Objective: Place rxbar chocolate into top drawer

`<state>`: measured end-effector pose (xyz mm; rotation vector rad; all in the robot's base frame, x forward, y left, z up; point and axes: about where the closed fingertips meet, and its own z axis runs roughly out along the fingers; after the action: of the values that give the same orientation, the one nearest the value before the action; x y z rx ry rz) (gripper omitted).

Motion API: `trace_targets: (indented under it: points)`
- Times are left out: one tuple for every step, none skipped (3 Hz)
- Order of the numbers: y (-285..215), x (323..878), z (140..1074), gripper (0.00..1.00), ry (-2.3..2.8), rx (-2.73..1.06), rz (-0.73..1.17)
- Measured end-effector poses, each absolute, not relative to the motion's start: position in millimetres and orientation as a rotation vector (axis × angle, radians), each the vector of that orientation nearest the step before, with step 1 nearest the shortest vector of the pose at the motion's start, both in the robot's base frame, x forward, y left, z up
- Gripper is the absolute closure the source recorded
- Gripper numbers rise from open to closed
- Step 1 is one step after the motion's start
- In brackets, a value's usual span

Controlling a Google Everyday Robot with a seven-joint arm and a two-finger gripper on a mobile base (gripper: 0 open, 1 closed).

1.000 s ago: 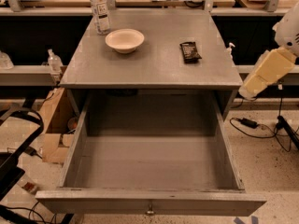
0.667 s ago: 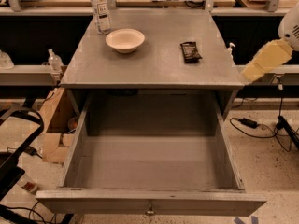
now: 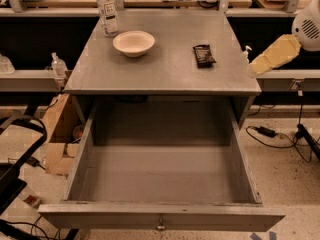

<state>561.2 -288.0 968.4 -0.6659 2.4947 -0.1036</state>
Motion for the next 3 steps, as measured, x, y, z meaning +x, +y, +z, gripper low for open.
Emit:
trace_targets:
  points:
    - [-285,563,965,0.0,2.503,-0.6,-0.076]
    - [-263,596,962,0.0,2.44,-0.463,0.06]
    - [-245,655,968,0.0,2.323,-0.327,0.183]
